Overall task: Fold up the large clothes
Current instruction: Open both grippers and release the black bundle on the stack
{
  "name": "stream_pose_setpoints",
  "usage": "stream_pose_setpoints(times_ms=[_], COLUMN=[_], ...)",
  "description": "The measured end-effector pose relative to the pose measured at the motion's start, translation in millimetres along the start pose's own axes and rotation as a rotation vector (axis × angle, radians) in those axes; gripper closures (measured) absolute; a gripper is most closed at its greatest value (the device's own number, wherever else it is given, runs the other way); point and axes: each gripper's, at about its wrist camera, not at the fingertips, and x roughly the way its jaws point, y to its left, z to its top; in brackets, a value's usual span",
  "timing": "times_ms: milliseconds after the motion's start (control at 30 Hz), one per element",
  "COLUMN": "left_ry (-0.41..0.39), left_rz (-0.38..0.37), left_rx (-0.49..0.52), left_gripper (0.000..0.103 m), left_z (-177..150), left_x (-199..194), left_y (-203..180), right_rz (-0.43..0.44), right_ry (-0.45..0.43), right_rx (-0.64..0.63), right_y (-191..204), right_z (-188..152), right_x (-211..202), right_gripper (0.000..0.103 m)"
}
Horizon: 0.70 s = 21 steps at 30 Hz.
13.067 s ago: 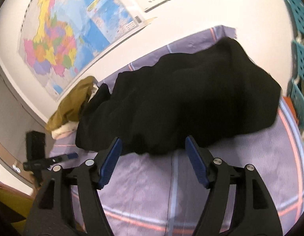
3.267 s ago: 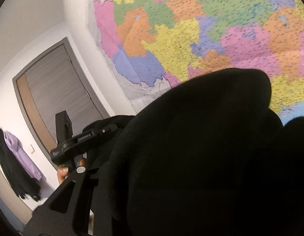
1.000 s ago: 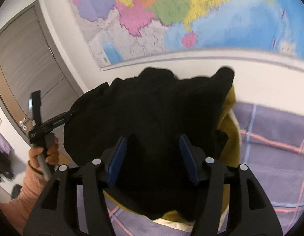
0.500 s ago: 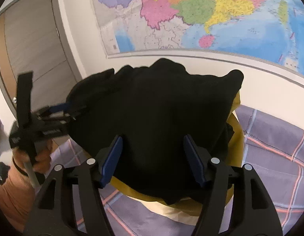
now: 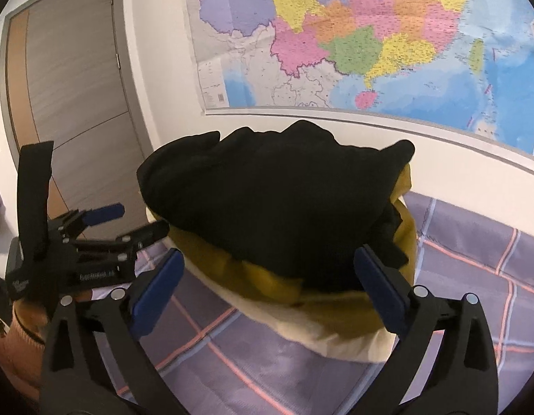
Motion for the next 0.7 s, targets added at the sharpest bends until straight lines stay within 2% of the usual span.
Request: stream_pose_setpoints(times_ms=[333,700], left_ry=[-0.037,-0.029], left_rz=[0.028,0.023], left_rx=[-0.012,-0.031], left_gripper=[0.007,0.007], left_z=[-24,-37], left_x=[-38,-55], left_y=[-18,-26], right_rz=[-0.013,0.0], right_ry=[-0.007,-0.023], right_rx=[-0.031,-0.013], right_y=[15,18], right_z=[-25,-37], right_x=[-27,-48], right_gripper=[0.006,0.006])
